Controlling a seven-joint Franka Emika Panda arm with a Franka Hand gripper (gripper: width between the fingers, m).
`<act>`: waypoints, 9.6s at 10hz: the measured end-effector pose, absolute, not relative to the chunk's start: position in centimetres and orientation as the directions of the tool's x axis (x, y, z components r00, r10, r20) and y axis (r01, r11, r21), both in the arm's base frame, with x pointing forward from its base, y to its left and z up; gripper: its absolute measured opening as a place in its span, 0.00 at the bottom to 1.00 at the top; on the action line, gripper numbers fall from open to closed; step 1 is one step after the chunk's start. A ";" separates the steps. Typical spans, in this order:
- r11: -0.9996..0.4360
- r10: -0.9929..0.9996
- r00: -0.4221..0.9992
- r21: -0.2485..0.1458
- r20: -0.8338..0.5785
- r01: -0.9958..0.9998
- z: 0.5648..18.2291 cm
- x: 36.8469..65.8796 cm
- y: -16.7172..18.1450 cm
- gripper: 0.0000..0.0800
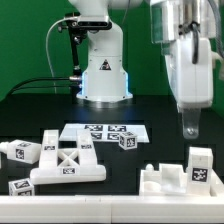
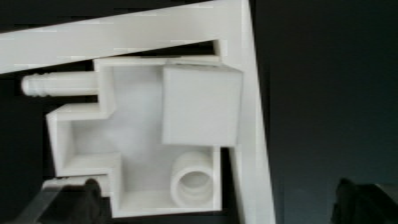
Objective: Assemble chair
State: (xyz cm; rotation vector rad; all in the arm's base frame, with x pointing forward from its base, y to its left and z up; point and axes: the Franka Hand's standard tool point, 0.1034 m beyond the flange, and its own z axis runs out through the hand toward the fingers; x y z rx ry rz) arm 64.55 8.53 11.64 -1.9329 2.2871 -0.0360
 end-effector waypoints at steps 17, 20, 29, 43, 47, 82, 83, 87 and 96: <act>-0.969 -0.229 0.971 -0.112 0.066 -0.221 11.3 62.0 -1.0 0.81; -0.996 -0.034 0.996 -0.084 0.081 -0.027 11.2 61.9 -1.4 0.81; -0.555 0.831 0.556 0.035 -0.030 0.831 10.1 59.6 -7.4 0.81; -0.441 0.897 0.436 -0.075 -0.080 0.894 5.8 50.3 -17.2 0.81; -0.353 0.935 0.347 -0.096 -0.072 0.931 4.0 47.5 -18.8 0.81; -0.983 -0.178 0.984 -0.034 0.001 -0.178 4.0 44.4 8.3 0.36; -0.978 -0.204 0.979 -0.048 -0.006 -0.204 2.7 43.5 9.5 0.36; -0.976 -0.210 0.978 -0.051 -0.014 -0.210 1.4 42.9 10.4 0.36; -0.952 -0.256 0.851 -0.033 -0.458 -0.304 4.7 47.0 8.3 0.81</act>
Offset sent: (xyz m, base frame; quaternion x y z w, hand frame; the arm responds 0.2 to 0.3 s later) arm 0.0000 0.0000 0.0000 0.0000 0.0000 0.0000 1.0000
